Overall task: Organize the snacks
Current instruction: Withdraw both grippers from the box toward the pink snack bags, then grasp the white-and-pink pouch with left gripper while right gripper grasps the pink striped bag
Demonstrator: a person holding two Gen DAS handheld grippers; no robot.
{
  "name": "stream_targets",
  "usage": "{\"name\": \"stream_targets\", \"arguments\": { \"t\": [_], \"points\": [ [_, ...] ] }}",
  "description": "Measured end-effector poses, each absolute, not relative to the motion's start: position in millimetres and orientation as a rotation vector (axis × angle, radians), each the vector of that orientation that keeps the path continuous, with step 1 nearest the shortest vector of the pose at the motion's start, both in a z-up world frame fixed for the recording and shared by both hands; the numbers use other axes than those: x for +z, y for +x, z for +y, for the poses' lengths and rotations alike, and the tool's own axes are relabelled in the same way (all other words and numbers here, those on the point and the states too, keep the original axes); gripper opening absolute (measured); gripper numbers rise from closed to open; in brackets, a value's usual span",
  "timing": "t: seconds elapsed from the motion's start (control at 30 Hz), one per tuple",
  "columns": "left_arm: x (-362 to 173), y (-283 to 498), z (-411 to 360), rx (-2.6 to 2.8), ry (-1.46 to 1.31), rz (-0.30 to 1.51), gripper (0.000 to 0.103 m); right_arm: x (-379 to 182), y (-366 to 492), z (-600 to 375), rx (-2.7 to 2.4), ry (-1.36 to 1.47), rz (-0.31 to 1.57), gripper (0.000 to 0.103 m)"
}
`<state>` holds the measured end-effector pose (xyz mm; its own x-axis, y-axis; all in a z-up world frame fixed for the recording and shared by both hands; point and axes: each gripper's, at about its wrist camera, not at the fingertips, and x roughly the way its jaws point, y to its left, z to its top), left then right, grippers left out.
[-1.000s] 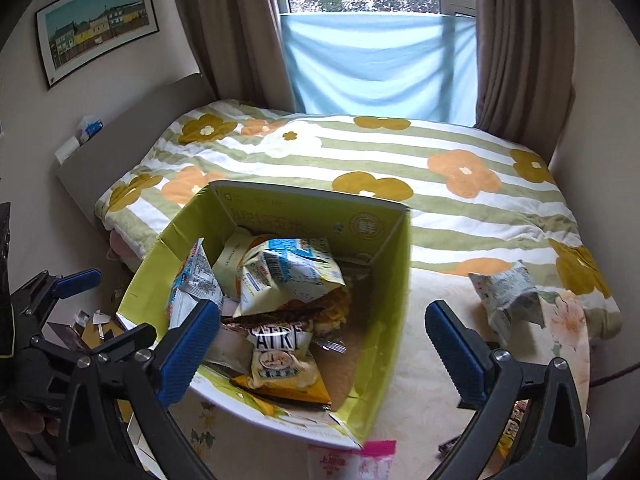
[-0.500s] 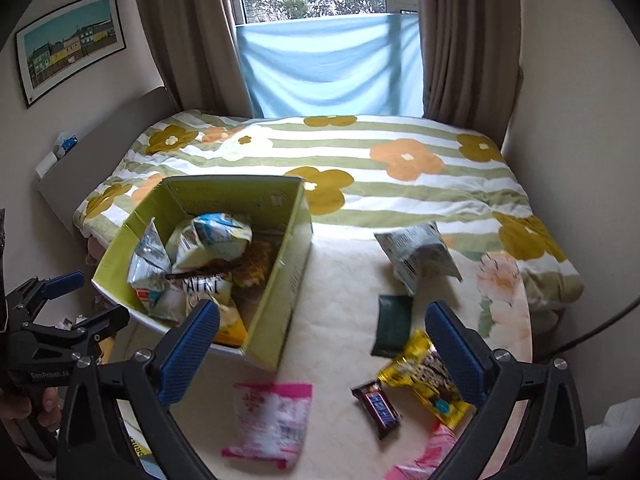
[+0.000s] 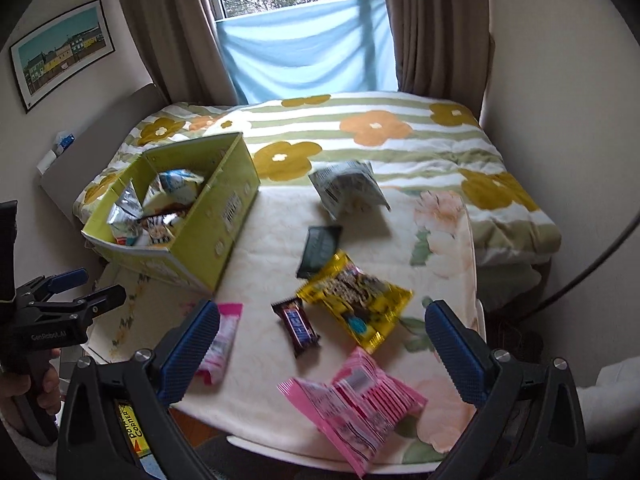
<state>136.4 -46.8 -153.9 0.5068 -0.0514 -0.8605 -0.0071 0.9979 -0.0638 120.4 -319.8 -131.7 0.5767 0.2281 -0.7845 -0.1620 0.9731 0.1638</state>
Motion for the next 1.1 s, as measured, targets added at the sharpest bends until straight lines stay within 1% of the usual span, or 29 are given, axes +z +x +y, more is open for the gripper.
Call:
{"name": "stream_targets", "arguments": {
  "t": [0.27, 0.4, 0.6, 0.87, 0.9, 1.0, 1.07, 1.1],
  "points": [
    [-222, 144, -72, -0.035, -0.089, 1.180, 0.103, -194, 112, -354, 0.163, 0.197, 1.042, 0.102],
    [-252, 149, -81, -0.011, -0.062, 1.216, 0.103, -218, 111, -363, 0.114, 0.275, 1.072, 0.102],
    [-283, 160, -81, 0.017, -0.053, 1.245, 0.103, -240, 103, -371, 0.074, 0.434, 1.086, 0.102],
    [-300, 166, -83, 0.008, -0.036, 1.282, 0.103, -259, 99, -370, 0.042, 0.576, 1.125, 0.102],
    [-303, 166, -85, 0.006, -0.017, 1.288, 0.099, -261, 99, -370, 0.039, 0.592, 1.127, 0.102],
    [-303, 163, -87, -0.013, -0.002, 1.264, 0.094, -264, 100, -369, 0.021, 0.638, 1.127, 0.102],
    [-301, 163, -86, -0.018, 0.000, 1.260, 0.087, -265, 100, -370, 0.001, 0.668, 1.124, 0.102],
    [-299, 163, -85, -0.020, 0.000, 1.257, 0.080, -265, 99, -371, -0.009, 0.687, 1.125, 0.102]
  ]
}}
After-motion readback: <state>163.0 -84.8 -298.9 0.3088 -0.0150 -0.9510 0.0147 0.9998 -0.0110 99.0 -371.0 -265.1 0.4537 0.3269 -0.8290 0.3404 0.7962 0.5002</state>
